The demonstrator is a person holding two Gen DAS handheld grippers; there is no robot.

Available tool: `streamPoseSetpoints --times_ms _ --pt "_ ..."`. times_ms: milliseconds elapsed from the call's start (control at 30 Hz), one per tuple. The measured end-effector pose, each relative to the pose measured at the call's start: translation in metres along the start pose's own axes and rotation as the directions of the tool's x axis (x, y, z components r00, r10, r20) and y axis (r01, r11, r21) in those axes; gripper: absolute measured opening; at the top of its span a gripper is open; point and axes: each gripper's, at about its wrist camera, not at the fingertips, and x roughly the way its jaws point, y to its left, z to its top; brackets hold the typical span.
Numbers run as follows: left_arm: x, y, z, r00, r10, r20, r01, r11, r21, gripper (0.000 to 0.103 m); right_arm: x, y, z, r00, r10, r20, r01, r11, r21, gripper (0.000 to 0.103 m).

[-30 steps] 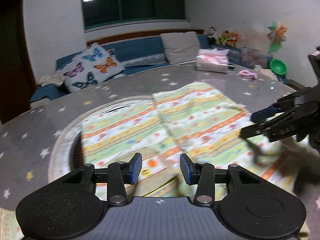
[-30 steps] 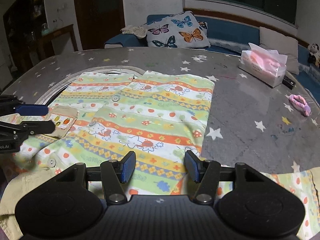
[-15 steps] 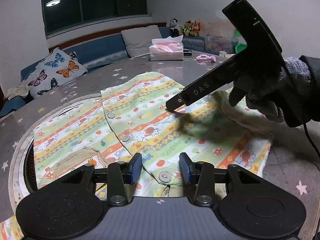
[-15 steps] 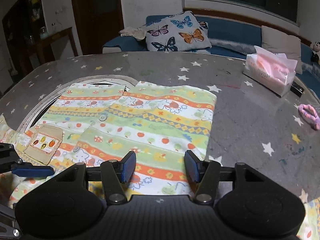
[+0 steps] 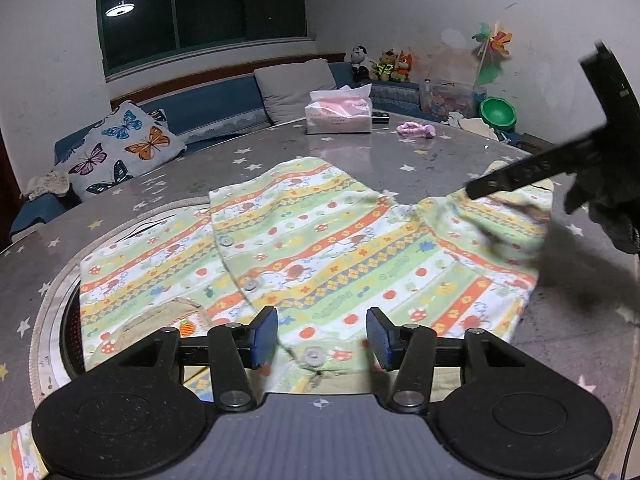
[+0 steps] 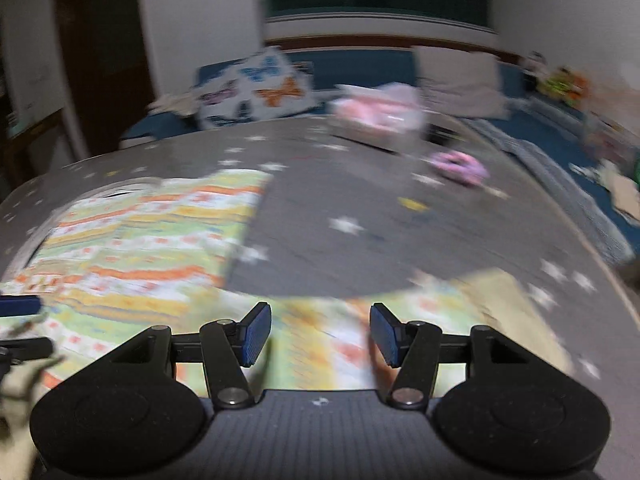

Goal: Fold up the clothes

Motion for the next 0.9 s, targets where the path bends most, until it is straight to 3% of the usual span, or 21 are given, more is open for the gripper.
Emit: streamPoseSetpoints --times_ms 267,500,900 --pt "0.005 -0.022 0.005 1.0 -0.01 -0.011 0.01 1.0 0.014 0.06 -0.02 -0.063 -0.023 0.987 -0.156 0.022 0.154 0.984 0.094 0.056" --pt "0.008 -0.033 0.01 1.0 0.002 -0.026 -0.001 1.0 0.022 0.065 -0.017 -0.084 -0.027 0.978 -0.202 0.041 0.198 0.976 0.089 0.055" --pt "0.018 -0.045 0.018 0.999 0.006 -0.054 -0.004 1.0 0.031 0.072 -0.01 -0.093 -0.034 0.979 -0.2 0.043 0.196 0.977 0.082 0.052"
